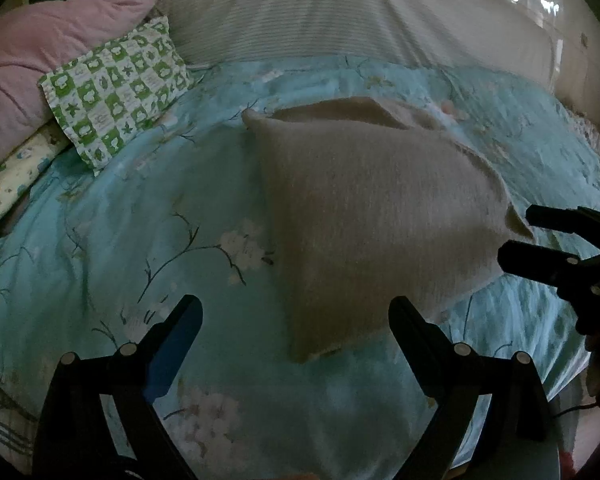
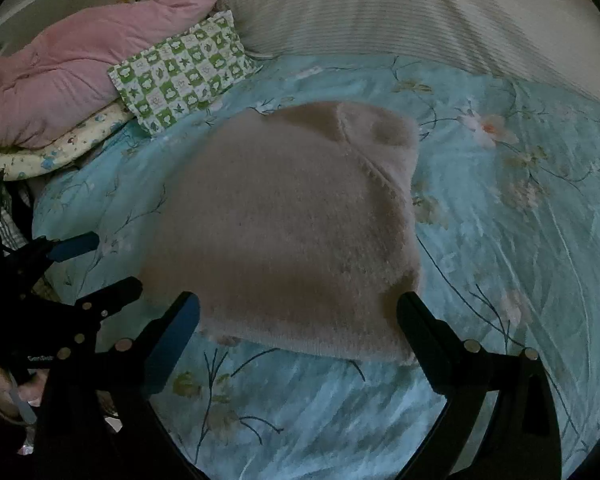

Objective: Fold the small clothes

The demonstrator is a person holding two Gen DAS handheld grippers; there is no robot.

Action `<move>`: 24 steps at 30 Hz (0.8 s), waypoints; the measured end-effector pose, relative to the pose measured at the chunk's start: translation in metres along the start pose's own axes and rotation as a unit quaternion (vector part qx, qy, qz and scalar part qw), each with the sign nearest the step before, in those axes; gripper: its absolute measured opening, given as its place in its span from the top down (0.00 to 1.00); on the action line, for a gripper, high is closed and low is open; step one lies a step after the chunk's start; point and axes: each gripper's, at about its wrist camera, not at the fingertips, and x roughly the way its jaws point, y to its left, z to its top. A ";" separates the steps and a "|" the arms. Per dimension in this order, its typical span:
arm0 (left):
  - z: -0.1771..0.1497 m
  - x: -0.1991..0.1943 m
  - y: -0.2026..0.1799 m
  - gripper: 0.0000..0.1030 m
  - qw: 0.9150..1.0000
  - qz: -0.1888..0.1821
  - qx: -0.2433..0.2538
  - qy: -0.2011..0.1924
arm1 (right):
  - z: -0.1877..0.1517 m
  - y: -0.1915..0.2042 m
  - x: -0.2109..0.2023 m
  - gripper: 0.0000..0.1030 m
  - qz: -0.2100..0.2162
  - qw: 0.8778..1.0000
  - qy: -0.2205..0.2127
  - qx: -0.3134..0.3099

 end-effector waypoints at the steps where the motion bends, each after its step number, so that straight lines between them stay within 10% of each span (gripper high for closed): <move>1: 0.002 0.001 0.001 0.07 1.000 -0.001 -0.001 0.001 | 0.001 0.000 0.001 0.04 0.000 1.000 0.001 0.000; 24: 0.013 0.011 0.005 0.07 1.000 -0.010 -0.006 0.005 | 0.009 0.005 0.015 0.04 0.002 1.000 0.009 0.014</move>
